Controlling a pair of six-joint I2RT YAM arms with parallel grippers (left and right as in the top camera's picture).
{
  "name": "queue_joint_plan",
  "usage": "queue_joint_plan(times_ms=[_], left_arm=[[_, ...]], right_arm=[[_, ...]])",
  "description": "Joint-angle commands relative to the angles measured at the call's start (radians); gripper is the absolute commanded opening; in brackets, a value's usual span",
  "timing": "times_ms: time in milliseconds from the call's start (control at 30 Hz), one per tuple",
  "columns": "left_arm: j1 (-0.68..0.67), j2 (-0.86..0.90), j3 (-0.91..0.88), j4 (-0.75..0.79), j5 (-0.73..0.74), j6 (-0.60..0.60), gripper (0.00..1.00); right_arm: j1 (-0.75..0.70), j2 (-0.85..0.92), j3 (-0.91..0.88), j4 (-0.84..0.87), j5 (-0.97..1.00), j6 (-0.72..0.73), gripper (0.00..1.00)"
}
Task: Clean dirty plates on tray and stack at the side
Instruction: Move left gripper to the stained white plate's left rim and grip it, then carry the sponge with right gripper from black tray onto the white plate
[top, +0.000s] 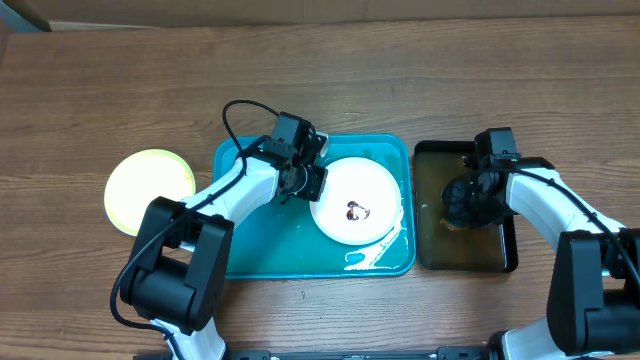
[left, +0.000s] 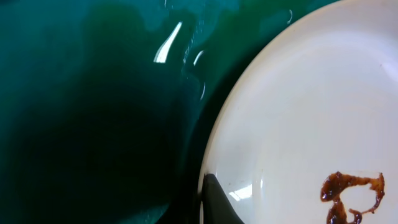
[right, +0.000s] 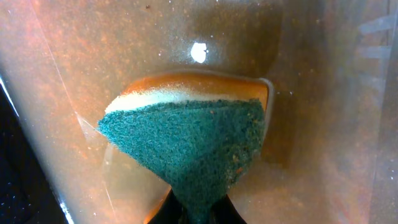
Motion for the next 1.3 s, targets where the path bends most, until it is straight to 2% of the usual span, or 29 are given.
queue_joint_plan(times_ms=[0,167,300,433,667,767,967,1133,1267], left_arm=[[-0.005,0.017,-0.017,-0.065,-0.037,0.011,0.04],[-0.005,0.017,-0.017,-0.1,-0.037,-0.016,0.04],[-0.005,0.017,-0.017,-0.128,-0.037,-0.122,0.04],[-0.005,0.017,-0.017,-0.153,-0.036,-0.168,0.04],[-0.005,0.017,-0.017,-0.183,-0.034,-0.202,0.04],[-0.005,0.017,-0.017,-0.188,-0.029,-0.249,0.04],[-0.005,0.017,-0.017,-0.192,-0.028,-0.252,0.04],[-0.006,0.017,-0.017,-0.196,-0.028,-0.252,0.04],[-0.006,0.017,-0.017,-0.202,-0.028,-0.252,0.04]], right_arm=[[0.005,0.004,-0.026,-0.019,-0.005,0.0,0.04],[0.002,0.002,0.039,-0.092,-0.063,0.0,0.04],[-0.004,-0.033,0.182,-0.185,-0.084,0.0,0.04],[-0.004,-0.059,0.254,-0.211,-0.083,-0.009,0.04],[-0.002,-0.056,0.169,-0.169,-0.075,-0.015,0.04],[-0.002,-0.055,0.075,-0.085,-0.072,-0.024,0.04],[-0.002,-0.055,-0.047,0.065,-0.051,-0.034,0.04],[-0.002,-0.055,-0.059,0.137,-0.005,-0.034,0.04],[-0.002,-0.056,-0.015,0.112,-0.037,-0.03,0.04]])
